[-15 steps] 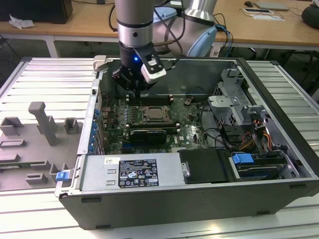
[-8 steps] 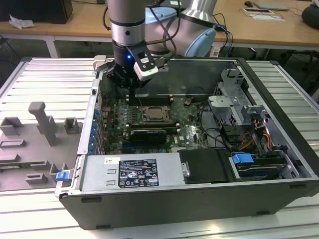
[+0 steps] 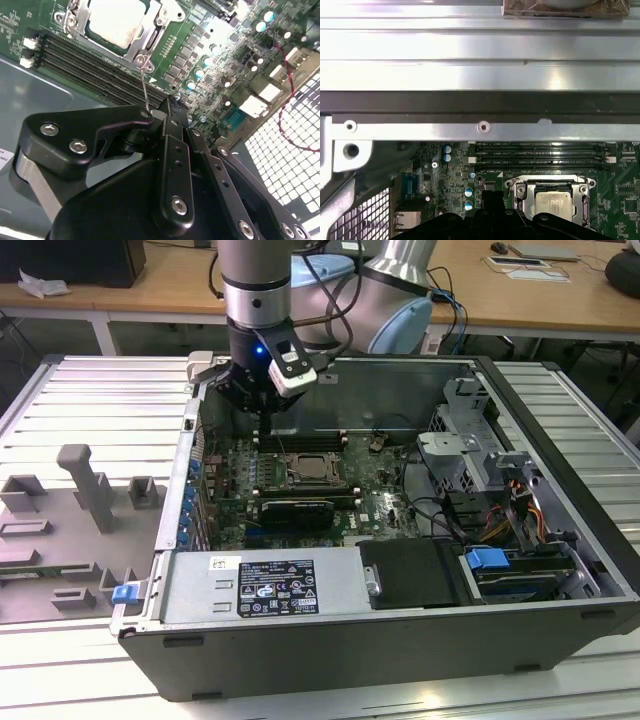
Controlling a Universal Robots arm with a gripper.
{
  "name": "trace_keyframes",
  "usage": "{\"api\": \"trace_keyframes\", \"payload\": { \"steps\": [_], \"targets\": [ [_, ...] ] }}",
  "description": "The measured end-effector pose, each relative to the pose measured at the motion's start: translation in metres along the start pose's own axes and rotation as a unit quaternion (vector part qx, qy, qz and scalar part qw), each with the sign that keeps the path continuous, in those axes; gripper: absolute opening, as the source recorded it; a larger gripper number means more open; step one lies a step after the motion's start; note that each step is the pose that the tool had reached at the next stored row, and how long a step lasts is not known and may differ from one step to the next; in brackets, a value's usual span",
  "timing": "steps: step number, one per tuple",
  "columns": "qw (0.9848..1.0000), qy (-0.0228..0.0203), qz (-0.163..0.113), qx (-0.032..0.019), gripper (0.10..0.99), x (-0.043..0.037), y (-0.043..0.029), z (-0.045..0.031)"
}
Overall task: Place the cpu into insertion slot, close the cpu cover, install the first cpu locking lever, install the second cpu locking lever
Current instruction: 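Install the first cpu locking lever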
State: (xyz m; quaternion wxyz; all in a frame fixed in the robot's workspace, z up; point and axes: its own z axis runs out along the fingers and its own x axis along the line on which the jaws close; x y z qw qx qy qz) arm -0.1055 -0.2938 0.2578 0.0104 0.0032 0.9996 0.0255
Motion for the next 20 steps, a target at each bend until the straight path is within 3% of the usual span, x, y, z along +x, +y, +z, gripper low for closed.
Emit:
{"api": "trace_keyframes", "payload": {
  "steps": [3,6,10,13,14,17,20],
  "targets": [
    [1.0000,0.0000,0.000,0.0000,0.106,-0.0052,0.0011,0.0009],
    [1.0000,0.0000,0.000,0.0000,0.106,-0.0167,0.0012,0.0017],
    [1.0000,0.0000,0.000,0.0000,0.106,-0.0358,0.0013,0.0033],
    [1.0000,0.0003,0.000,-0.0001,0.106,-0.0576,0.0014,0.0054],
    [1.0000,0.0002,0.000,-0.0013,0.106,-0.0592,0.0013,0.0056],
    [0.9997,0.0004,0.001,-0.0264,0.106,-0.0596,0.0006,0.0061],
    [0.9996,0.0005,0.001,-0.0265,0.106,-0.0603,0.0003,0.0099]
  ]
}}
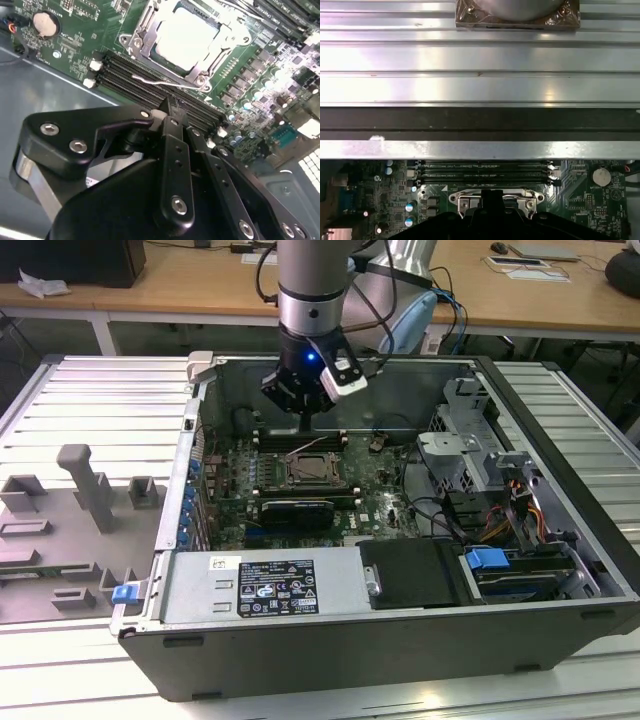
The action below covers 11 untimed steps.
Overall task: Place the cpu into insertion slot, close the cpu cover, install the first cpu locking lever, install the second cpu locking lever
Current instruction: 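Install the first cpu locking lever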
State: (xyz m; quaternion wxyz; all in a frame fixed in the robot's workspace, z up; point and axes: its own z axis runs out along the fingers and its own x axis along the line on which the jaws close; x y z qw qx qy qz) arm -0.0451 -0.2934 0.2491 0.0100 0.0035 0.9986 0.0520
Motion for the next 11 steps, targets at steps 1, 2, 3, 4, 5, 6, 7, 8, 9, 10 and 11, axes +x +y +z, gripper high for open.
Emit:
{"api": "trace_keyframes", "payload": {
  "steps": [1,2,3,4,5,6,7,8,9,10,11],
  "targets": [
    [1.0000,0.0000,0.000,0.0000,0.106,-0.0008,-0.0002,0.0023],
    [1.0000,-0.0001,0.000,0.0000,0.106,-0.0013,-0.0004,0.0042],
    [1.0000,-0.0001,0.000,0.0000,0.106,-0.0022,-0.0007,0.0070],
    [1.0000,-0.0001,0.000,0.0000,0.106,-0.0028,-0.0009,0.0088],
    [1.0000,0.0000,0.000,0.0000,0.106,-0.0036,-0.0010,0.0108],
    [1.0000,0.0000,0.000,0.0000,0.106,-0.0045,-0.0012,0.0129],
    [1.0000,0.0000,0.000,0.0001,0.106,-0.0061,-0.0012,0.0167],
    [1.0000,0.0001,-0.001,0.0001,0.106,-0.0067,-0.0009,0.0178],
    [1.0000,0.0003,-0.003,0.0000,0.106,-0.0069,-0.0007,0.0187],
    [0.9999,0.0013,-0.013,-0.0002,0.106,-0.0070,-0.0007,0.0197],
    [0.9998,0.0022,-0.022,-0.0003,0.106,-0.0077,-0.0007,0.0203]
  ]
}}
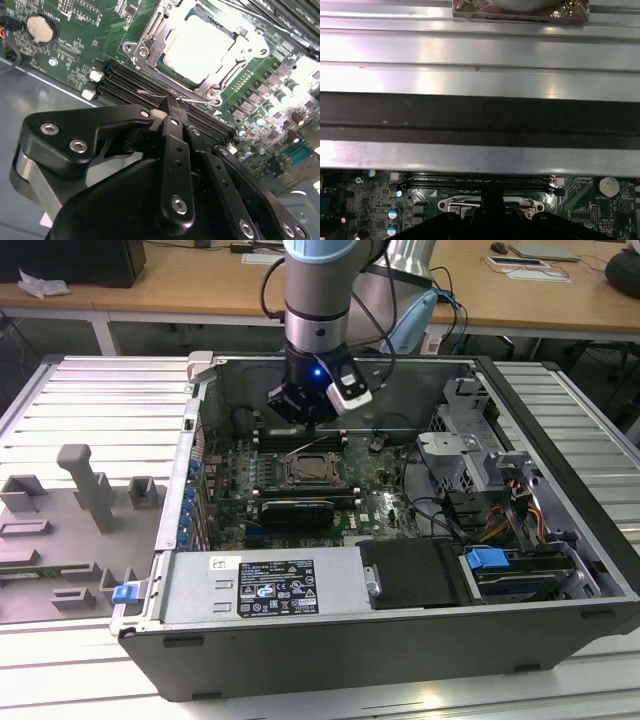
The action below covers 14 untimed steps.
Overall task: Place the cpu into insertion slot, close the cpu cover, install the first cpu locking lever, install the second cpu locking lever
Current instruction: 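Install the first cpu locking lever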
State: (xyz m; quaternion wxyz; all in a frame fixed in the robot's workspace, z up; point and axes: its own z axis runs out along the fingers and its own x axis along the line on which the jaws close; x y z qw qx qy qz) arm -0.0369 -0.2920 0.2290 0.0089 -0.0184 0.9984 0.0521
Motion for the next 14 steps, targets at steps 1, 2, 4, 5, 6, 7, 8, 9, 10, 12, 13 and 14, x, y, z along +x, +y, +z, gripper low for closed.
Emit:
{"api": "trace_keyframes", "payload": {
  "steps": [1,2,4,5,6,7,8,9,10,12,13,14],
  "targets": [
    [1.0000,0.0001,-0.001,0.0000,0.106,-0.0014,0.0003,0.0003],
    [1.0000,0.0001,-0.001,0.0000,0.106,-0.0026,0.0005,0.0006],
    [1.0000,0.0002,-0.001,-0.0001,0.106,-0.0044,0.0009,0.0013],
    [1.0000,0.0002,-0.001,-0.0001,0.106,-0.0052,0.0015,0.0019],
    [1.0000,0.0002,-0.002,-0.0001,0.106,-0.0059,0.0025,0.0027],
    [1.0000,0.0003,-0.002,0.0000,0.106,-0.0065,0.0035,0.0035],
    [1.0000,0.0003,-0.002,-0.0001,0.106,-0.0074,0.0041,0.0044],
    [1.0000,0.0003,-0.003,-0.0002,0.106,-0.0081,0.0042,0.0050],
    [1.0000,0.0003,-0.003,-0.0001,0.106,-0.0091,0.0041,0.0057],
    [1.0000,0.0003,-0.003,-0.0001,0.106,-0.0110,0.0038,0.0075],
    [1.0000,0.0003,-0.003,-0.0001,0.106,-0.0118,0.0037,0.0084],
    [1.0000,0.0003,-0.003,-0.0001,0.106,-0.0124,0.0036,0.0090]
  ]
}}
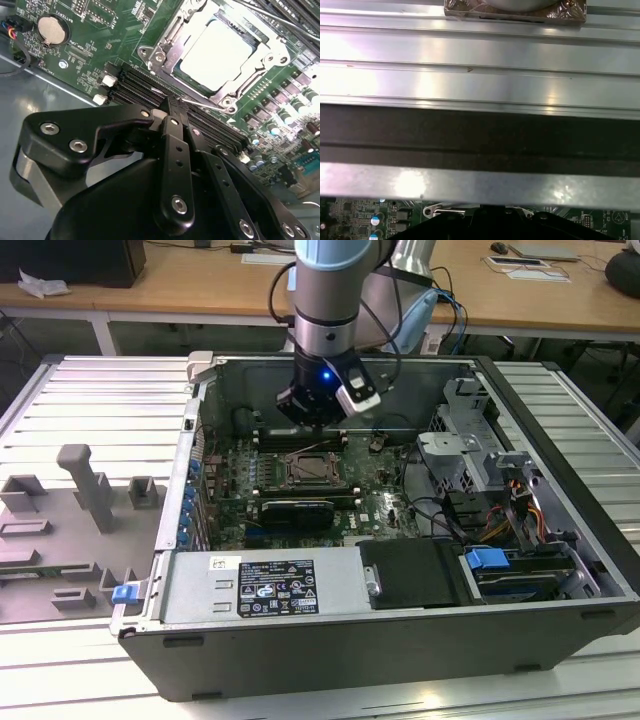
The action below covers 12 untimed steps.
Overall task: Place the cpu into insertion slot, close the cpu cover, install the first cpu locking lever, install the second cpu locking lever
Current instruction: 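Install the first cpu locking lever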
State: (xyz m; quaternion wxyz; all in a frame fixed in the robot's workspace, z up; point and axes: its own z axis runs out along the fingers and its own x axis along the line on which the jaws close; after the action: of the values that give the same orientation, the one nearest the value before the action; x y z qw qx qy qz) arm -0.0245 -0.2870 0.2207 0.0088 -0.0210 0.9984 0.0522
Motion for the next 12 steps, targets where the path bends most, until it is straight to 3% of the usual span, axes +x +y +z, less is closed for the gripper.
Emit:
{"api": "trace_keyframes", "payload": {
  "steps": [12],
  "targets": [
    [1.0000,0.0000,0.000,0.0006,0.106,-0.0051,-0.0013,0.0105]
  ]
}}
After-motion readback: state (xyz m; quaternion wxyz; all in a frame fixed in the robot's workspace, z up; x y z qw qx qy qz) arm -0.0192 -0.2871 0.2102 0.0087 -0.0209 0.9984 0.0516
